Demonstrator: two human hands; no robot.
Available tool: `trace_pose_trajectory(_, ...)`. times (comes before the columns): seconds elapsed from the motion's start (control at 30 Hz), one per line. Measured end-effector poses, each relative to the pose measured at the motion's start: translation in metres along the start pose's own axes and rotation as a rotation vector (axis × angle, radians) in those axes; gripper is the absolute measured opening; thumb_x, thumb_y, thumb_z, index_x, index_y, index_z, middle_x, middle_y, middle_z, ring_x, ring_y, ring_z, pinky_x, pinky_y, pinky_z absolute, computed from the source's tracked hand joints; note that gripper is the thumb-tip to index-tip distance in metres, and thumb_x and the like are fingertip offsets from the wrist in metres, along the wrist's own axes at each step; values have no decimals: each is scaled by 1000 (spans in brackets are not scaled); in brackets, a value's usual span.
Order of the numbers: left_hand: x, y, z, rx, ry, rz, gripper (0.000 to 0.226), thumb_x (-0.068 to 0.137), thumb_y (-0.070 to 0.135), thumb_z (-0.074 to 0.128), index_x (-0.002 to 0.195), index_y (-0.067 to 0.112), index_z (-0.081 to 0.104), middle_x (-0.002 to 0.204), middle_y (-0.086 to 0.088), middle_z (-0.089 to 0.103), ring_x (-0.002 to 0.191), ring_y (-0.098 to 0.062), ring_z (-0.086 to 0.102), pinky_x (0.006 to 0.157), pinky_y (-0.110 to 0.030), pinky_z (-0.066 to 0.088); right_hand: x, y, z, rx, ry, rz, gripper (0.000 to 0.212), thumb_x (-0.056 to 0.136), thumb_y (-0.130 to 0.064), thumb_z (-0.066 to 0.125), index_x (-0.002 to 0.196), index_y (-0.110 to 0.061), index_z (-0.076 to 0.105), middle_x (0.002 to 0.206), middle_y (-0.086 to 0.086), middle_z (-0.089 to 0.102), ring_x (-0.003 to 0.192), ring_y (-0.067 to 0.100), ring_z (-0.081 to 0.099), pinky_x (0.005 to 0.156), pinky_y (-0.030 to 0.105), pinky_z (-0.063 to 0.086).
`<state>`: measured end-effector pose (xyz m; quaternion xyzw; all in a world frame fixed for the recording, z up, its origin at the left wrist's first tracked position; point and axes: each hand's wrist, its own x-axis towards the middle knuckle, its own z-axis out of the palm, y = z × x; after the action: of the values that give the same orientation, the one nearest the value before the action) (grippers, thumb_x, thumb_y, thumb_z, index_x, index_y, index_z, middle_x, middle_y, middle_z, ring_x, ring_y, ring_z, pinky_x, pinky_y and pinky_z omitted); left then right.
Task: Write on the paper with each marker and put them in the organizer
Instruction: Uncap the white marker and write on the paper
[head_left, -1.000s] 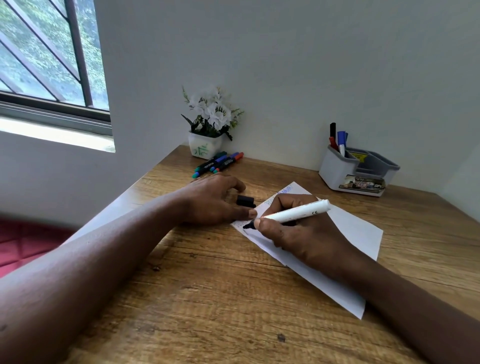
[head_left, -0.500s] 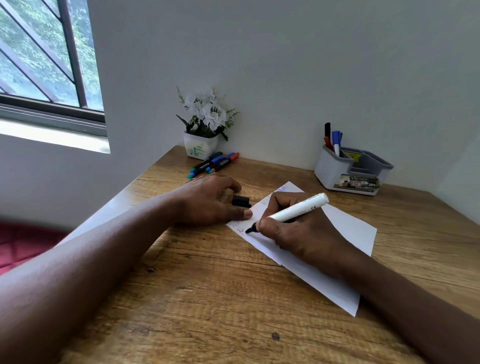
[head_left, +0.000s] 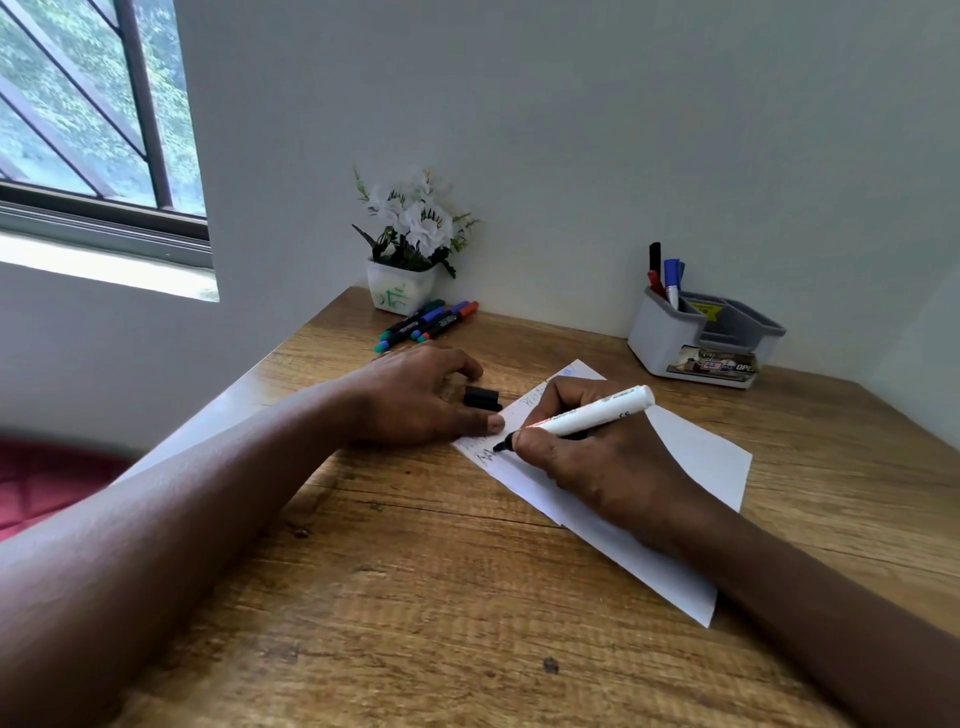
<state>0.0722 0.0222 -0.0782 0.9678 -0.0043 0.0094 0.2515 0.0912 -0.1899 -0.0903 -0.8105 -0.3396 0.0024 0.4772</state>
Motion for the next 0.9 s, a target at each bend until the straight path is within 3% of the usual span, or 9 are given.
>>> trace_pose_trajectory(0.13, -1, 1, 0, -3, 0, 0, 71, 85, 63, 67, 146, 32, 48, 149, 4, 48, 131, -14, 47, 105, -34, 42, 0, -1, 1, -15, -12, -6, 16, 80, -14, 81, 72, -17, 68, 64, -7, 65, 59, -2, 58, 52, 14, 42)
trace_pose_trajectory(0.3, -3, 2, 0, -12, 1, -7, 70, 86, 61, 68, 146, 32, 48, 149, 3, 47, 131, -15, 46, 106, -35, 42, 0, 1, -1, 9, 17, 30, 17, 78, -16, 82, 71, -18, 67, 64, -5, 67, 61, 6, 61, 58, 25, 47)
trace_pose_trajectory(0.53, -4, 3, -1, -25, -2, -6, 69, 86, 60, 67, 146, 32, 47, 148, 3, 47, 120, -10, 44, 97, -31, 41, 1, 3, 1, 19, 58, 60, 15, 80, -20, 83, 76, -22, 69, 67, -6, 68, 65, 6, 63, 61, 24, 48)
trace_pose_trajectory(0.77, -3, 3, -2, -29, -10, -13, 66, 89, 58, 66, 147, 33, 46, 149, 3, 47, 126, -12, 46, 100, -32, 41, 1, 2, 2, -25, 81, 37, 19, 78, -19, 83, 69, -22, 66, 64, -6, 67, 61, 8, 63, 57, 24, 46)
trace_pose_trajectory(0.9, -3, 3, -2, -38, -9, -19, 64, 91, 54, 66, 148, 33, 45, 150, 3, 47, 131, -15, 45, 99, -30, 39, 1, 4, 2, -11, 111, 53, 15, 79, -19, 83, 73, -16, 69, 66, 1, 70, 64, 16, 66, 60, 32, 51)
